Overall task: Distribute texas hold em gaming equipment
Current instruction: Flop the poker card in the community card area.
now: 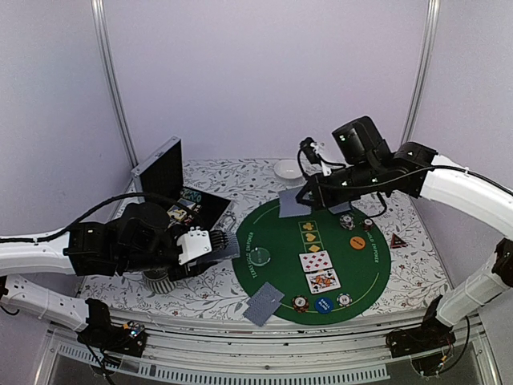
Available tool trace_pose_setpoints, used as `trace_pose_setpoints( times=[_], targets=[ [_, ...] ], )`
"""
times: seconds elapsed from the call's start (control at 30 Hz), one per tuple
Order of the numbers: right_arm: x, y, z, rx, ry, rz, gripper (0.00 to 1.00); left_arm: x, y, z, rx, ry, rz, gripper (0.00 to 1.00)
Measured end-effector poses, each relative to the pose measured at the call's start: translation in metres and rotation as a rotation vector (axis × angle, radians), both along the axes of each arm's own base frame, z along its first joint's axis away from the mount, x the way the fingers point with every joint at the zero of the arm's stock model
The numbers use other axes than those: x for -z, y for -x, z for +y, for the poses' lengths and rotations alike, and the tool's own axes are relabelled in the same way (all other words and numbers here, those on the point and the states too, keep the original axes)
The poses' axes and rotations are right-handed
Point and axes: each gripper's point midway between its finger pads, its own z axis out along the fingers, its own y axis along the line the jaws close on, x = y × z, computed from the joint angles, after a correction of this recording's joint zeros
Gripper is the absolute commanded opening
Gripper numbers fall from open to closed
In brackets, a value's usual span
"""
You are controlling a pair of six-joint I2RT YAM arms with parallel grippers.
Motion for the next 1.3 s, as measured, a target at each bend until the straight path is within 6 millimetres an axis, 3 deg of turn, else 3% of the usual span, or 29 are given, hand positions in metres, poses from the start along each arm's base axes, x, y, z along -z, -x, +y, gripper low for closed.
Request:
trace_pose_setpoints(
  times=[0.13, 0.23, 0.43, 0.53, 0.7, 0.9, 1.07, 1.3],
  targets=[
    [0.021, -0.043, -0.067, 0.251, 0.159, -0.007, 0.02, 0.0, 0.0, 0.0, 0.0, 0.0, 0.0, 0.53],
    [0.06, -0.062, -0.102, 0.378, 0.348, 0.031, 0.02, 0.0, 0.0, 0.0, 0.0, 0.0, 0.0, 0.53],
    [0.143, -0.081, -0.129, 0.473, 0.751, 0.136, 0.02, 0.0, 0.0, 0.0, 0.0, 0.0, 0.0, 0.53],
    [0.168, -0.086, -0.136, 0.485, 0.88, 0.166, 0.02, 0.0, 0.0, 0.0, 0.0, 0.0, 0.0, 0.53],
    [0.193, -0.091, -0.136, 0.474, 0.982, 0.198, 0.02, 0.0, 0.0, 0.0, 0.0, 0.0, 0.0, 0.53],
    [0.226, -0.087, -0.114, 0.399, 0.996, 0.259, 0.02, 0.0, 0.0, 0.0, 0.0, 0.0, 0.0, 0.53],
    [0.236, -0.084, -0.09, 0.338, 0.921, 0.301, 0.02, 0.0, 0.0, 0.0, 0.0, 0.0, 0.0, 0.53],
    [0.25, -0.083, -0.075, 0.302, 0.876, 0.356, 0.03, 0.0, 0.0, 0.0, 0.001, 0.001, 0.0, 0.53]
  ],
)
